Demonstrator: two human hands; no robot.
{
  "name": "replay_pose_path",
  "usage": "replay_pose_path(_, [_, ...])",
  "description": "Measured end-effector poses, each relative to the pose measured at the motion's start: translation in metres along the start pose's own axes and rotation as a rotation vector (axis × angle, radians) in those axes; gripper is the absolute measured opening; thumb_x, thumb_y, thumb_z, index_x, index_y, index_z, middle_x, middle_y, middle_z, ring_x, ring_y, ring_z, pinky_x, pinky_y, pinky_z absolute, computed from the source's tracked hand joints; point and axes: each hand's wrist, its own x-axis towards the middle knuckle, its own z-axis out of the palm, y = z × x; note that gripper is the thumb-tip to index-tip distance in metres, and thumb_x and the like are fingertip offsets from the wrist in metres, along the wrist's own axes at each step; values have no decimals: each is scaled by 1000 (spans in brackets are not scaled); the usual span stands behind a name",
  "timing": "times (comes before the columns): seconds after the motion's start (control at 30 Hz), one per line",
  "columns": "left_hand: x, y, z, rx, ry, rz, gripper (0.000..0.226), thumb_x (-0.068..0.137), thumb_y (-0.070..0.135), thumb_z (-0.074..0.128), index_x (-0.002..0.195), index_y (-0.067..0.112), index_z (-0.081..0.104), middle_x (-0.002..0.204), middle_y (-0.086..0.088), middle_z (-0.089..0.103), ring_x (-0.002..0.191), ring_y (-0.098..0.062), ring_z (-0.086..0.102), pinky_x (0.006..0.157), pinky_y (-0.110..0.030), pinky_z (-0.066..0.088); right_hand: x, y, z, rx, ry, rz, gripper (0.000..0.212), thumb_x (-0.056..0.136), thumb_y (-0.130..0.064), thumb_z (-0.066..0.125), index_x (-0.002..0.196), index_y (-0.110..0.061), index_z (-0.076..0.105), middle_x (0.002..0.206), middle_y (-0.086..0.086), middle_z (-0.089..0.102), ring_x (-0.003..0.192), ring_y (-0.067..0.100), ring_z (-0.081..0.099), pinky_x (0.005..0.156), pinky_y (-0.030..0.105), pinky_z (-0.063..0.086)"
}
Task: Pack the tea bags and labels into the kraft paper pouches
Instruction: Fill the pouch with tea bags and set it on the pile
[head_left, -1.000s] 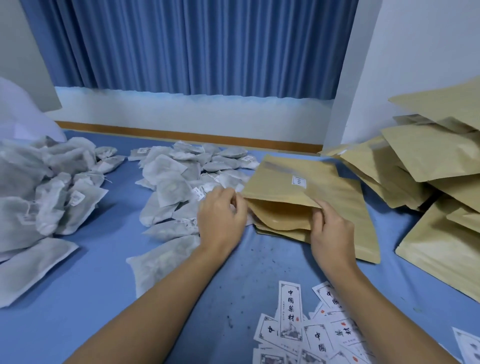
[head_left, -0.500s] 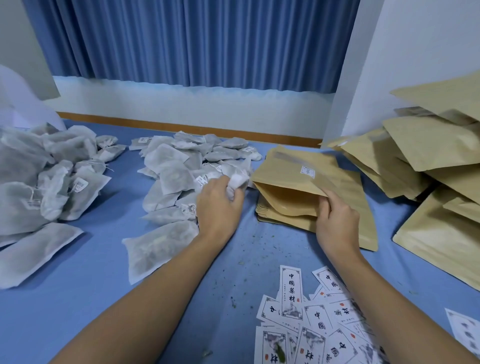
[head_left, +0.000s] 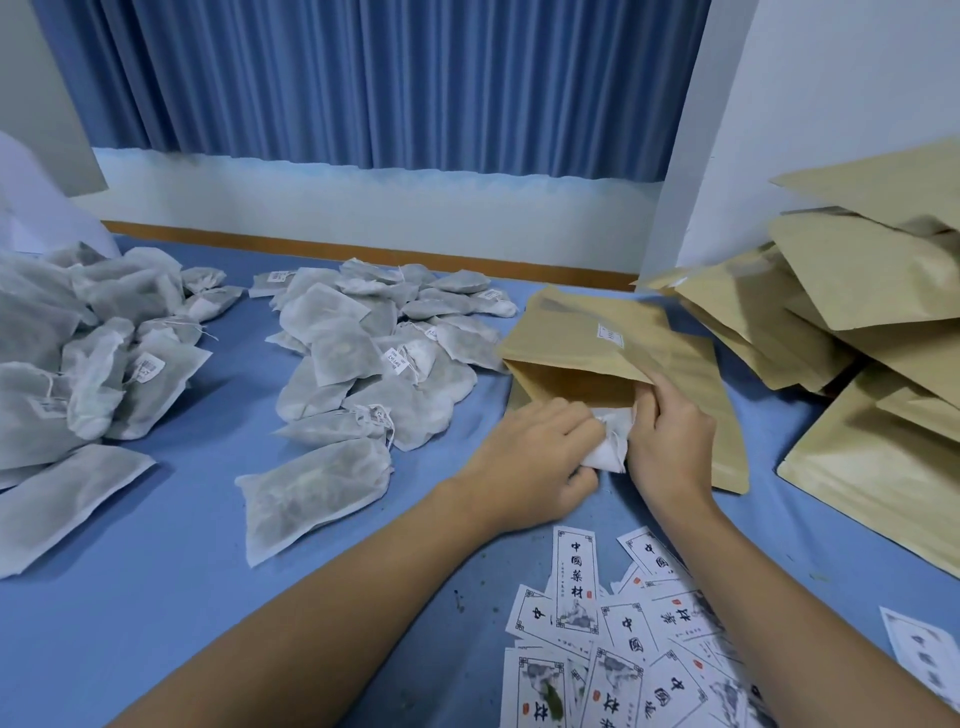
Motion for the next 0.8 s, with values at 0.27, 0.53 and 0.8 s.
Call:
replay_pose_path(0.27, [41,-5,22,102,-234,-573,9,88,4,57,89,13,54,102,-12,61,98,-32,57,65,-36,34,-4,-4,1,40,-55,-117,35,100,-3,48,126,-14,68,93,10,75,78,27,62,68,21,34])
replay_pose_path(0.53, [98,-49,51,-137,-633,-744,27,102,16,45,126,10,55,122,-12,56,118,-30,51,106,-33,37,-6,-4,1,84,-91,-158,31,101,-7,51,125,-15,68,81,1,70,66,8,53,65,6,35])
replay_pose_path(0.8, [78,-14,55,-274,-240,-670,32,95,7,47,124,6,60,126,-17,63,119,-34,56,105,-38,41,-1,-1,3,63,-11,-85,27,100,-5,52,119,-10,71,89,13,75,76,32,64,66,20,32])
